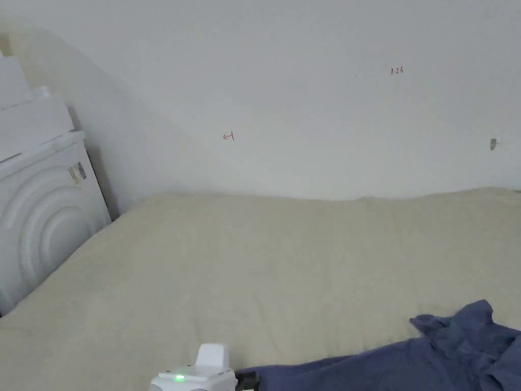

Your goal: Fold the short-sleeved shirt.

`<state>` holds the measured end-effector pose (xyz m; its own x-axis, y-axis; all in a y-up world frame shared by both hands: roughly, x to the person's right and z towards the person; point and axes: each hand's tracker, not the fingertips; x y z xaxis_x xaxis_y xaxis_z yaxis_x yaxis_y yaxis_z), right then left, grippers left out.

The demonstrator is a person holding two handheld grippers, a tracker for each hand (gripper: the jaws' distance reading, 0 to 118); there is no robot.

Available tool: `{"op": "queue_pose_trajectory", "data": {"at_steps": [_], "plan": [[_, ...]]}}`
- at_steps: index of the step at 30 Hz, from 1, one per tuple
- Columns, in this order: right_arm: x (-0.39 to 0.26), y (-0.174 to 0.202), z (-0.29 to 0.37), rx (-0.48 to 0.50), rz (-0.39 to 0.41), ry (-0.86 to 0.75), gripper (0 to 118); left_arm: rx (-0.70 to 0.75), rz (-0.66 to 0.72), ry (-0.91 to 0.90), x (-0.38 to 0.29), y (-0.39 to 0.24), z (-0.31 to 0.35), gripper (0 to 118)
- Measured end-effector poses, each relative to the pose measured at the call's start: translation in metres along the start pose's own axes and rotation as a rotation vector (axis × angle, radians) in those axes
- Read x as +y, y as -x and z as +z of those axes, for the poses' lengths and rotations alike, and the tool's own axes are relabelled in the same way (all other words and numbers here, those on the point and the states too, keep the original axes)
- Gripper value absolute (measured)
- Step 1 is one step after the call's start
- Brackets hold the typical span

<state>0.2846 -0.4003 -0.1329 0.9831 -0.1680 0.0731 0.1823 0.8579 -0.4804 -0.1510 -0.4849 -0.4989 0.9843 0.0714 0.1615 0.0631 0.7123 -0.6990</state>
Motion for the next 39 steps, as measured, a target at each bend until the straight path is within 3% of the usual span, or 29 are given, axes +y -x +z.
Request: {"op": "queue_pose_trajectory", "data": {"at_steps": [4, 8, 9, 13, 15, 17, 18, 19, 20, 21, 22, 26, 33, 35, 39], "plan": [[0.002, -0.007, -0.007, -0.032, 0.005, 0.021, 0, 0.01, -0.019, 0.101, -0.007, 0.0, -0.035, 81], [0.003, -0.009, -0.012, -0.051, 0.003, 0.042, 0, 0.041, -0.092, 0.068, -0.013, -0.006, -0.038, 80], [0.002, -0.01, -0.014, -0.052, 0.003, 0.051, 0, 0.057, -0.115, 0.064, -0.014, -0.01, -0.035, 75], [-0.003, -0.013, -0.019, -0.041, 0.002, 0.064, 0, 0.042, -0.297, 0.057, -0.022, -0.036, -0.031, 19], [0.004, -0.011, -0.02, -0.032, 0.002, 0.061, 2, 0.086, -0.295, 0.075, -0.023, -0.042, -0.037, 19], [0.015, -0.012, -0.026, -0.015, 0.02, 0.058, 20, 0.059, -0.198, 0.113, -0.016, -0.032, -0.04, 19], [0.025, -0.013, -0.033, -0.029, 0.074, 0.026, 39, 0.042, -0.163, 0.133, -0.011, -0.027, -0.04, 18], [0.036, -0.014, -0.041, -0.024, 0.113, 0.008, 71, 0.019, -0.158, 0.163, -0.006, -0.024, -0.041, 18], [0.052, -0.018, -0.054, -0.028, 0.155, 0.015, 91, 0.01, -0.158, 0.187, -0.002, -0.022, -0.042, 18], [0.069, -0.021, -0.072, -0.022, 0.185, 0.006, 103, 0.009, -0.158, 0.205, 0.003, -0.021, -0.044, 18], [0.087, -0.024, -0.092, -0.025, 0.208, -0.003, 107, 0.013, -0.157, 0.222, 0.006, -0.021, -0.046, 18], [0.154, -0.049, -0.194, -0.026, 0.211, 0.052, 107, 0.032, -0.177, 0.256, 0.012, -0.026, -0.049, 18], [0.202, -0.097, -0.385, -0.102, 0.05, 0.34, 106, -0.006, -0.113, 0.29, 0.015, -0.015, -0.052, 19], [0.196, -0.105, -0.417, -0.15, 0.008, 0.39, 99, -0.014, -0.099, 0.289, 0.016, -0.012, -0.053, 19], [0.172, -0.108, -0.454, -0.224, 0.076, 0.518, 72, -0.012, -0.108, 0.29, 0.015, -0.015, -0.055, 19]]}}
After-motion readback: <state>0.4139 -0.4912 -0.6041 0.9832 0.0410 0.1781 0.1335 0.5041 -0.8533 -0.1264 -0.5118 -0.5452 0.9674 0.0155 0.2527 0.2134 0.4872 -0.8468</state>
